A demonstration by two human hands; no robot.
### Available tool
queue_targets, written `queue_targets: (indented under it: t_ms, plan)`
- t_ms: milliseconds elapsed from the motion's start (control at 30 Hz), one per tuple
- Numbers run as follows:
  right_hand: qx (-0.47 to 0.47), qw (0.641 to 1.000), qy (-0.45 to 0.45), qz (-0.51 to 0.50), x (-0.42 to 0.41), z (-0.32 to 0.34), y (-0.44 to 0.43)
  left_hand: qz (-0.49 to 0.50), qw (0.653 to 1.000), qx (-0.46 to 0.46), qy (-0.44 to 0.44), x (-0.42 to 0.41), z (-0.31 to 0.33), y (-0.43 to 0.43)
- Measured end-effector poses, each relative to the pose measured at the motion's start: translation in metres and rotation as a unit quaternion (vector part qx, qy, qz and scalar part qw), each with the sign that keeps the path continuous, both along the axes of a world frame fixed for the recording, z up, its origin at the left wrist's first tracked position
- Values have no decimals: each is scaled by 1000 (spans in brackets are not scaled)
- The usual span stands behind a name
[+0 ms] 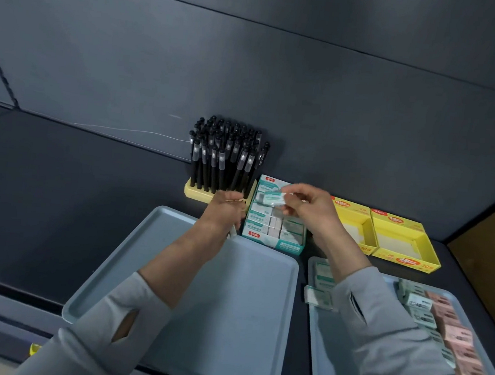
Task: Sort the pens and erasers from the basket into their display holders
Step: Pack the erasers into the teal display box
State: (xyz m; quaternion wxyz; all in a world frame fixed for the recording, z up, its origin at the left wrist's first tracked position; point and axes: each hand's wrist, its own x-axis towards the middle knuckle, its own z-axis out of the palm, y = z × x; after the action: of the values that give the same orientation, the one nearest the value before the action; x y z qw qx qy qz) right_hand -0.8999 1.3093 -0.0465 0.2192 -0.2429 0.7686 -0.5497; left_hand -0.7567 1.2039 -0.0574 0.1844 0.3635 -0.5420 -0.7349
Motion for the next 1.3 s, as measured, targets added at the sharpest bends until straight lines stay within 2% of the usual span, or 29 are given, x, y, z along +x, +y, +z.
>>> queue_targets:
  t_ms: [67,100,200,333,400,500,567,600,667,733,867,1100,1200,1300]
  plan:
    - [26,999,-24,25,-2,-5,4,-10,1000,-28,-2,3,0,-1]
    - [53,998,-2,45,-2,-8,6,-16,999,-40,0,6,1,0]
    - [135,977,146,78,3,-13,3,-47,998,-47,19,14,-2,1]
    - [150,933,319,69,7,-20,-5,-88,994,-43,52,18,-9,1]
    - [160,916,362,71,6,-24,-8,-85,994,-53,41,19,-9,3]
    - [171,908,373,79,2,-24,-7,-52,997,-41,42,21,-7,5]
    - [145,920,355,79,2,-21,-6,-40,998,-25,48,23,-7,4]
    - [111,938,319,78,4,-18,-6,-36,998,-25,47,23,-7,3]
    - [32,973,205,101,15,-6,-5,-34,998,-34,42,22,-6,4]
    - [0,981,106,160,28,6,-4,-38,998,-46,33,21,-6,7]
    - [52,965,88,243,33,13,-3,-66,994,-89,18,18,-9,10]
    - [26,972,54,227,20,14,11,-64,989,-131,10,13,-13,12]
    - [-14,991,42,129,10,9,16,-34,968,-249,-22,13,-17,8]
    - [13,998,6,61,4,0,21,-34,914,-393,-93,16,-22,4]
